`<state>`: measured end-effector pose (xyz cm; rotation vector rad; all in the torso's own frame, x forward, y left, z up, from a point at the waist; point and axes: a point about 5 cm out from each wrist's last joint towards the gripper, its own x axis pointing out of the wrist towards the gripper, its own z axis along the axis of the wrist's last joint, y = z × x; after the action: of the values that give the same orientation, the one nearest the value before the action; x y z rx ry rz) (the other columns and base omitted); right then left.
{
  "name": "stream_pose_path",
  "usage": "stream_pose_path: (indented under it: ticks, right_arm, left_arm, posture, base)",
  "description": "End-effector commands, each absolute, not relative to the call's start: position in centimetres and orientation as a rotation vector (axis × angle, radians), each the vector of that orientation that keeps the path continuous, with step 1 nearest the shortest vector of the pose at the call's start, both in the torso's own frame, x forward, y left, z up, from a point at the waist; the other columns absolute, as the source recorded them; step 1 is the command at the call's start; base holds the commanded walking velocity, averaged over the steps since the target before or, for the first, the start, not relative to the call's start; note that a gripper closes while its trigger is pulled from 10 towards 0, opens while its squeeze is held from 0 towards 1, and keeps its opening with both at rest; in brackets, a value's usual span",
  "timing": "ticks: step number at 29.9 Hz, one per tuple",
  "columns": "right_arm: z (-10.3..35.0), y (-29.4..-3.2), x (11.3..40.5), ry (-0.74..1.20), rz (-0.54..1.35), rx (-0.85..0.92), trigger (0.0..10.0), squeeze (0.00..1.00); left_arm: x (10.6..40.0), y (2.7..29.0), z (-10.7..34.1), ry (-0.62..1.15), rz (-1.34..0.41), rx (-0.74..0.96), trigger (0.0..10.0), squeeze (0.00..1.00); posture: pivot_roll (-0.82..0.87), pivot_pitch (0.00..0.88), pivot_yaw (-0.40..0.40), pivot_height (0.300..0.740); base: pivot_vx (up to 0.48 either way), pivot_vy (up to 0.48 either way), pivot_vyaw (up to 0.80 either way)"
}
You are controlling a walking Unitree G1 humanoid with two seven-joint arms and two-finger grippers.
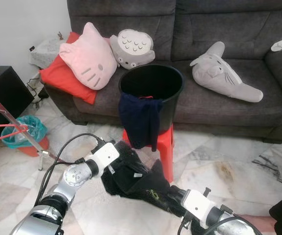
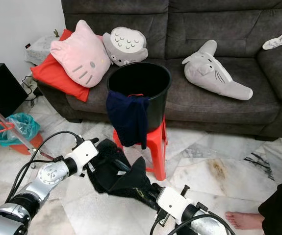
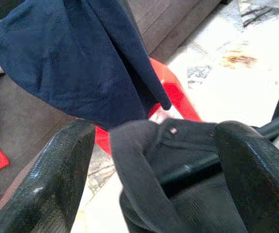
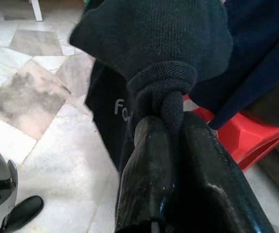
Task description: Hang hanger
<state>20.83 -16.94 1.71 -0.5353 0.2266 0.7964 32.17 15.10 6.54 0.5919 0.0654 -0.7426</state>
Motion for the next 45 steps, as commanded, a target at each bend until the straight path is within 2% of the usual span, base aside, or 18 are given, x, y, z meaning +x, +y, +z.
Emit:
stream_pose_path:
  ticks: [1, 7, 12, 15, 21, 25, 30, 33, 45]
  right_arm:
    - [2.0, -16.8, 20.9, 0.194, 0.795, -0.519, 10.0, 0.0]
    - [1.7, -16.8, 20.8, 0.201, 0.8, -0.531, 10.0, 0.0]
    - [1.8, -16.3, 20.8, 0.193, 0.811, -0.52, 10.0, 0.0]
    - [1.8, -16.2, 20.7, 0.192, 0.819, -0.51, 10.0, 0.0]
    - [1.8, -16.4, 20.5, 0.197, 0.838, -0.498, 10.0, 0.0]
    - [1.8, -16.4, 20.4, 0.196, 0.843, -0.492, 10.0, 0.0]
    - [1.8, -16.5, 20.3, 0.201, 0.856, -0.486, 10.0, 0.0]
    - [1.7, -16.8, 20.1, 0.209, 0.863, -0.482, 10.0, 0.0]
    - [2.4, -18.7, 19.6, 0.221, 0.893, -0.471, 10.0, 0.0]
  left_arm:
    - [32.6, 16.2, 7.2, 0.057, -0.714, 0.598, 10.0, 0.0]
    - [34.4, 17.1, 10.0, -0.034, -0.574, 0.547, 10.0, 0.0]
    - [34.7, 17.5, 10.0, 0.015, -0.595, 0.582, 10.0, 0.0]
    - [34.4, 17.8, 9.6, 0.035, -0.635, 0.673, 10.0, 0.0]
    - [33.5, 19.6, 8.5, 0.114, -0.731, 0.965, 10.0, 0.0]
    - [33.1, 20.8, 8.3, 0.156, -0.758, 1.036, 10.0, 0.0]
    - [32.8, 21.4, 8.3, 0.184, -0.803, 1.01, 10.0, 0.0]
    - [32.0, 21.6, 8.0, 0.23, -0.905, 0.922, 10.0, 0.0]
    - [29.9, 22.4, 7.7, 0.281, -1.144, 0.798, 10.0, 0.0]
  posture:
    - [-0.07, 0.044, 0.101, 0.74]
    - [-0.07, 0.047, 0.103, 0.74]
    - [-0.07, 0.049, 0.105, 0.74]
    - [-0.07, 0.049, 0.105, 0.74]
    - [-0.06, 0.051, 0.106, 0.74]
    - [-0.06, 0.053, 0.107, 0.74]
    - [-0.06, 0.054, 0.107, 0.74]
    - [-0.06, 0.054, 0.107, 0.74]
    - [-0.06, 0.051, 0.112, 0.74]
  base:
    - [0.0, 0.0, 0.0]
    - [0.0, 0.0, 0.0]
    - [0.0, 0.0, 0.0]
    - [0.0, 0.0, 0.0]
    - [0.0, 0.0, 0.0]
    - [0.0, 0.0, 0.0]
    - [0.0, 0.0, 0.0]
    - [0.0, 0.0, 0.0]
    - [0.0, 0.0, 0.0]
